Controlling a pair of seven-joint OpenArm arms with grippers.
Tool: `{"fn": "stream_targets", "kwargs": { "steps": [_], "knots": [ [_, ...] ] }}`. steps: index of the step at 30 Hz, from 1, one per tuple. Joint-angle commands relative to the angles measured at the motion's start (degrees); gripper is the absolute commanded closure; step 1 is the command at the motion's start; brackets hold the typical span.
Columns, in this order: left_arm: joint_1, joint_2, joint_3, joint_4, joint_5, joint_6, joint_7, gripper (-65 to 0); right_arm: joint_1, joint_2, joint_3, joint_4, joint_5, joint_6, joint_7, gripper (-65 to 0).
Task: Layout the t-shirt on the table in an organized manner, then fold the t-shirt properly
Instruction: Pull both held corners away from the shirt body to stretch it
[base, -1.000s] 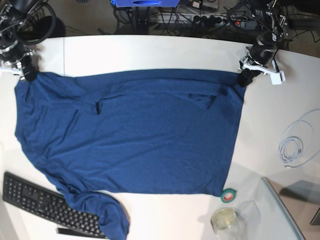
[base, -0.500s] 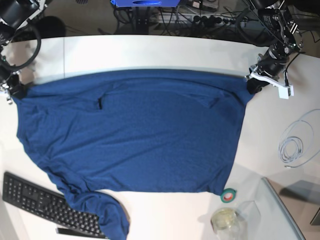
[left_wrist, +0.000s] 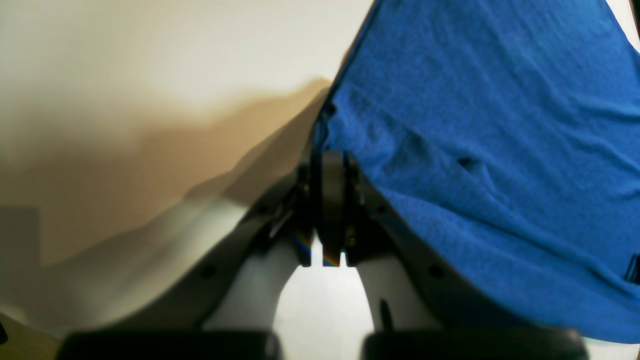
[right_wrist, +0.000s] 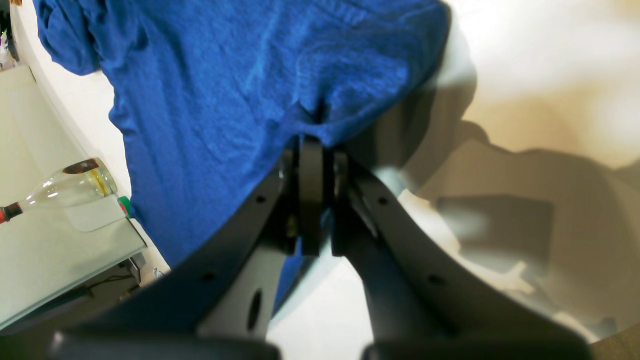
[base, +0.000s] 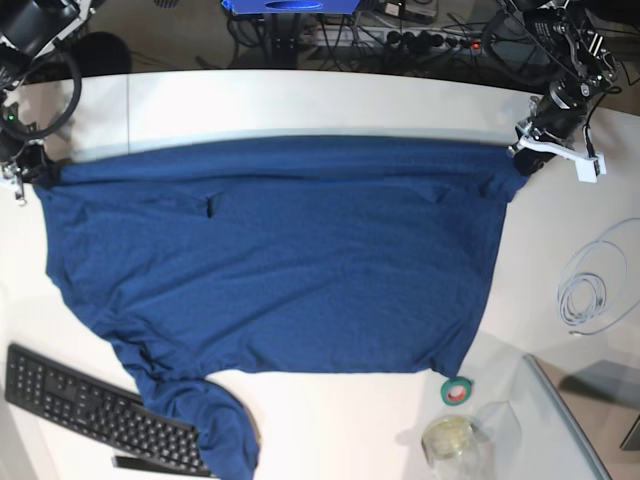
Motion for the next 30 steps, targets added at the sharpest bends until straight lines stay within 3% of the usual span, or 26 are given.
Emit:
{"fn": "stream_targets", "kwargs": {
  "steps": [1,7,12,30],
  "knots": [
    [0.0,-0.7,-0.2,1.1,-0.9,0.1,-1.2,0.0,0.2,0.7,0.2,1.1,1.1,-0.3,1.1,-0.8],
    [1.1,0.3,-0.2,3.6,-0.9,0.1,-1.2,0.0,-0.6,0.7,0.2,1.1,1.6,-0.3,0.6,-0.8],
    [1.1,0.3,-0.4,6.5,-0.9,0.2,-1.2,0.0,-1.2,1.3,0.1,1.1,7.3,-1.0,0.6,-0.8],
    [5.5,0.4,-0.2,4.5,-0.3,0.0,-1.2,0.0,-7.2,0.9,-0.4,-0.2,7.0,-0.5,1.9,-0.8]
  ]
}}
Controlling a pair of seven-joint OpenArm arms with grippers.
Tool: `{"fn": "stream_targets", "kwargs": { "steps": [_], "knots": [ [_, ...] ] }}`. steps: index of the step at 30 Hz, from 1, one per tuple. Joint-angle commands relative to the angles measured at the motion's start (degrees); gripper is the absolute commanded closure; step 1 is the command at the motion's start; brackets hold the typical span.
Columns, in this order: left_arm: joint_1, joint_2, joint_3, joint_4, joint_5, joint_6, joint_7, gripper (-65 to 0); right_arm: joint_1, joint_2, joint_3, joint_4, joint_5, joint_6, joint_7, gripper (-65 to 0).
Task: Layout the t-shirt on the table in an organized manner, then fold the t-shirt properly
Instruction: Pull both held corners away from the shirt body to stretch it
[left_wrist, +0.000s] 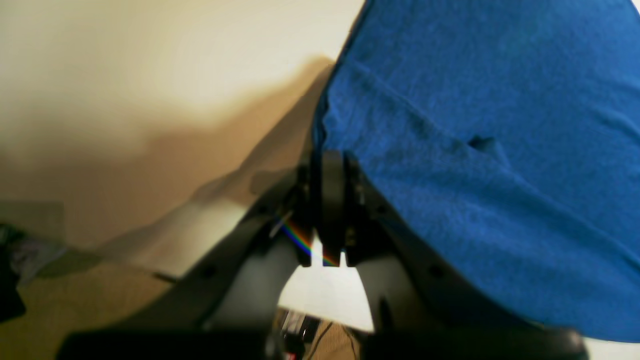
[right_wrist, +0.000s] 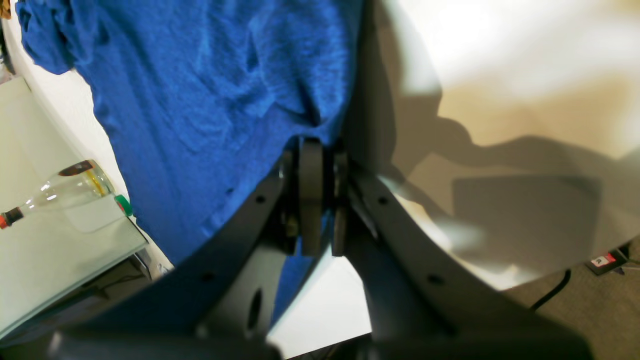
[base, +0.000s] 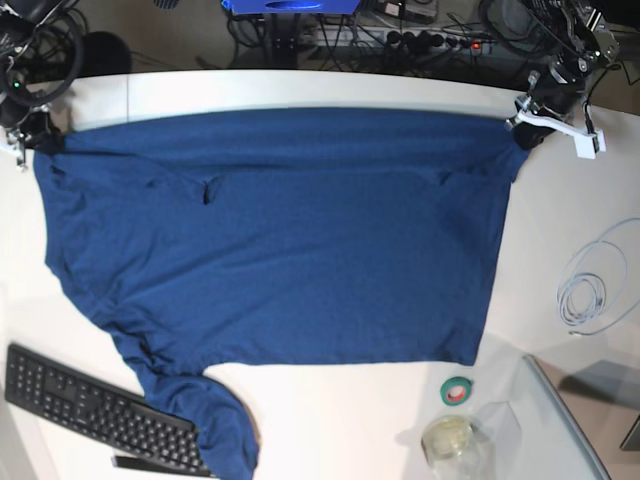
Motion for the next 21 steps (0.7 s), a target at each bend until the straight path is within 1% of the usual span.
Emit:
{"fn": "stream_targets", "kwargs": {
  "steps": [1,11,14,21],
  "knots": [
    [0.1,-0.6,-0.3,0.4,-0.7,-0.4,-1.2,0.0,-0.3,0.9,0.2,0.6,0.9,0.5,0.7,-0.8],
    [0.9,-0.7,-0.5,0.3,-0.6,-0.5,-1.3,0.0,-3.9,0.7,0.2,1.0,0.9,0.8,0.7,-0.8],
    [1.0,-0.8,-0.6,0.1,-0.6,-0.5,-1.3,0.0,-4.7,0.7,0.2,1.0,0.9,2.5,0.7,-0.8],
    [1.8,-0.8,-0.8,0.5,-0.7,-0.5,-1.4,0.0,-5.6,0.7,0.2,1.2,0.9,2.8,0.7,-0.8]
  ]
}}
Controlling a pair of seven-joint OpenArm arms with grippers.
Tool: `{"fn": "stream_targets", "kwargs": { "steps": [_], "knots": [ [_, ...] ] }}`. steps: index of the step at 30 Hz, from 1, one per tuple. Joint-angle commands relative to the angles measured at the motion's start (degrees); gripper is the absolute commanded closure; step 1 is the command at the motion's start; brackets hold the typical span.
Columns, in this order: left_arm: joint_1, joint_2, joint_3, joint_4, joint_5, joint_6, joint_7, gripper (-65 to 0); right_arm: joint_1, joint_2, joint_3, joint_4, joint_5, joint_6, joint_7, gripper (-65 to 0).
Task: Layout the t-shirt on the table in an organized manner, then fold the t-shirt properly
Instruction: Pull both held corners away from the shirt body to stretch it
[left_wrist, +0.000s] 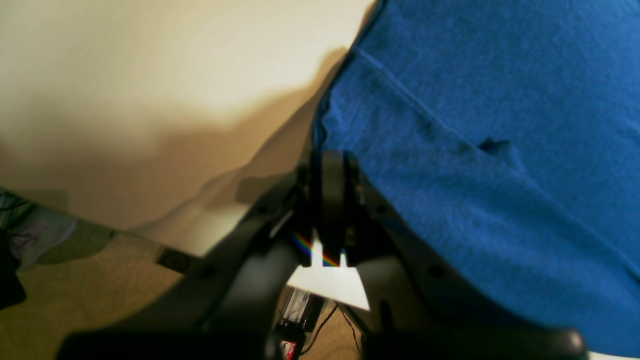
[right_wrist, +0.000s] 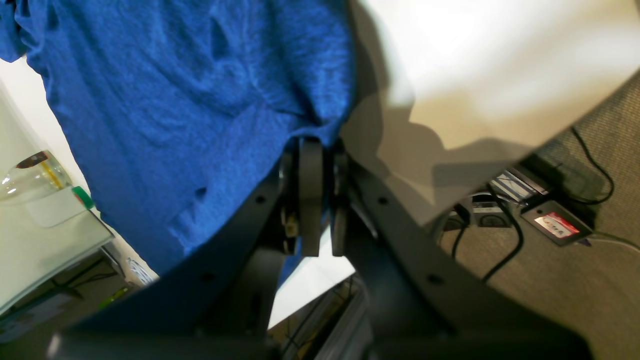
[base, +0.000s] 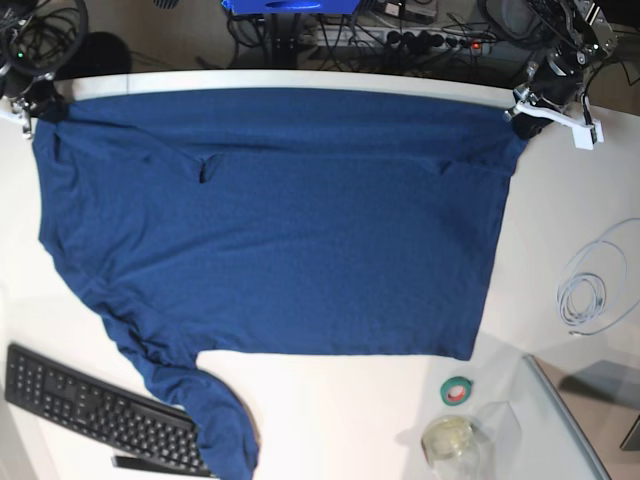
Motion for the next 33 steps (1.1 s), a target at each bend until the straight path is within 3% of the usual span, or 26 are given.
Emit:
{"fn": "stream_targets", "kwargs": {
  "steps": [1,33],
  "knots": [
    [0.3,-0.7,-0.5,1.1,-0.6,-0.2,-1.2,0.0,-0.2,0.9,0.2,1.0,0.9,0.7,0.5,-0.8],
    [0.0,-0.8,-0.5,0.7,-0.5,0.0,-1.3,0.0,-1.1,-0.3,0.8,1.1,0.9,0.7,0.5,-1.4]
  ]
}}
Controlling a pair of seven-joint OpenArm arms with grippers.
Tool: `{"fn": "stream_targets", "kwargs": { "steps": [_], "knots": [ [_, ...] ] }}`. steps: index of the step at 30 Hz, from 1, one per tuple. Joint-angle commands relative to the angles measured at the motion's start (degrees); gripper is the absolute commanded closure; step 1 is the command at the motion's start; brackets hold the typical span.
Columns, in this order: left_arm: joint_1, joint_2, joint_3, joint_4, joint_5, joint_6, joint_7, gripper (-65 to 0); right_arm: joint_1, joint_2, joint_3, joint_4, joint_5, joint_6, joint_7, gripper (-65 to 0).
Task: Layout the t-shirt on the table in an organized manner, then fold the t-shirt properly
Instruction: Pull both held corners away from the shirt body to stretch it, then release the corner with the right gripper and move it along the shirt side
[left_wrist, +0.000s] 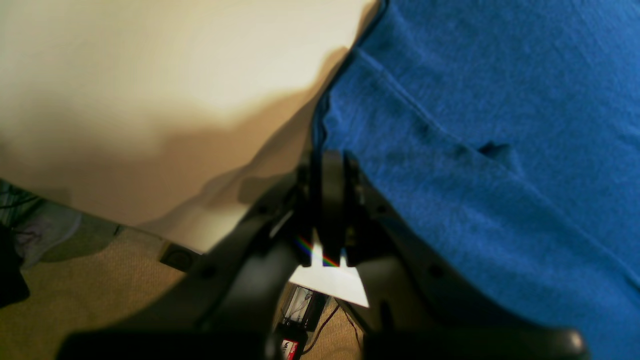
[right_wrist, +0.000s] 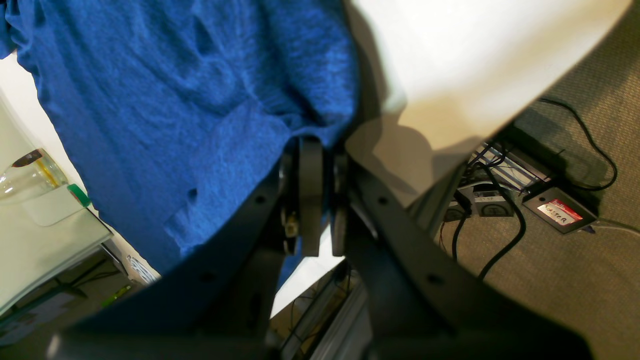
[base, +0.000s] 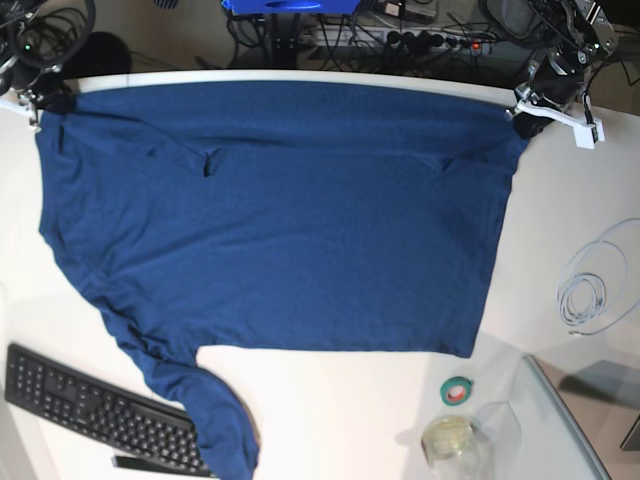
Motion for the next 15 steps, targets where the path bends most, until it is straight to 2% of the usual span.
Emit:
{"fn": "stream_targets", "kwargs": {
  "steps": [1,4,6,10,13,15],
  "knots": [
    [0.1,-0.7,-0.4,0.8,-0.5,0.0,-1.2,0.0,-0.4,1.1,0.5,1.1,1.0,0.7,0.5,-1.5],
    [0.3,-0.8,-0.4,0.8,-0.5,0.1,-1.2,0.0,-0.6,0.4,0.6,2.1,1.0,0.7,0.5,-2.6],
    [0.3,-0.8,-0.5,0.8,-0.5,0.1,-1.2,0.0,-1.1,-0.8,0.6,4.2,1.1,0.8,0.6,-7.2],
    [0.4,-0.8,-0.5,0.8,-0.5,0.1,-1.2,0.0,-2.1,-2.5,0.6,9.8,1.1,0.8,2.7,-26.4],
    [0.4,-0.8,-0.7,0.8,-0.5,0.1,-1.2,-18.8,-2.3,-2.6,0.5,12.0,1.1,0.8,3.2,-38.4],
    [0.4,-0.8,-2.3,0.8,-0.5,0.1,-1.2,-29.3,-2.3,-2.6,0.6,12.1,1.1,0.8,3.5,-42.2]
  ]
}}
